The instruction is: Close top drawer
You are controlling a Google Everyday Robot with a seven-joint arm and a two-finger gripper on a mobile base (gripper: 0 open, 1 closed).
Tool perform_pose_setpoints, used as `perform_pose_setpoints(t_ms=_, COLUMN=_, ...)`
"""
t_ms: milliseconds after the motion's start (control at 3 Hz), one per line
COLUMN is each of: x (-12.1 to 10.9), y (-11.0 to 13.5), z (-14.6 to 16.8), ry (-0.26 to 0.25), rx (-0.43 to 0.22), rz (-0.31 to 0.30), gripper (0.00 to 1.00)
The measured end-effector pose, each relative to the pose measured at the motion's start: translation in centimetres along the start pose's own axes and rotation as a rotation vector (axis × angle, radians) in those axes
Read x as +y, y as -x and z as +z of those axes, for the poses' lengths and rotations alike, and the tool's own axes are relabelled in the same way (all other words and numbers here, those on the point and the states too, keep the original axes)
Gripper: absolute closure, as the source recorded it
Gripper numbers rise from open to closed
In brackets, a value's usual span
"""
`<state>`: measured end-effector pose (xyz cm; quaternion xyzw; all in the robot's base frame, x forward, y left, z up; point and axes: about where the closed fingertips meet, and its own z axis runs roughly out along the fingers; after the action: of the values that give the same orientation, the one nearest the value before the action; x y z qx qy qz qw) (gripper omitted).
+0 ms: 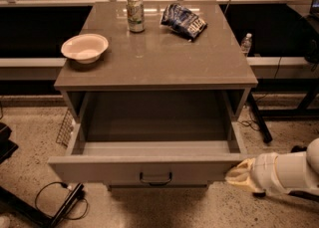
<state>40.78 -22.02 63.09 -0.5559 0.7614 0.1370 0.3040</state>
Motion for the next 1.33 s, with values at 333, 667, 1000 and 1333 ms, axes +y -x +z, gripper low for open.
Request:
perform_pose_setpoints(t_ms=333, x=-0.7, y=0.2, z=0.6, ry=0.003, rx=-0.011, rz=-0.005, gripper=1.00)
perform_pose_setpoints(t_ms=667, x=-3.7, y=1.0, z=2.7, ry=0.020, rx=-0.049, rz=-0.024, gripper=1.00)
perform_pose_setpoints(t_ms=1000, x=-7.6, y=2.6, z=5.0, ry=0.037, rx=-0.090, rz=-0.052, gripper=1.00)
perform_pose_setpoints(t_ms=1333, x=-7.6, y=2.6, z=5.0, ry=0.038, rx=-0.091, rz=-0.053, gripper=1.00)
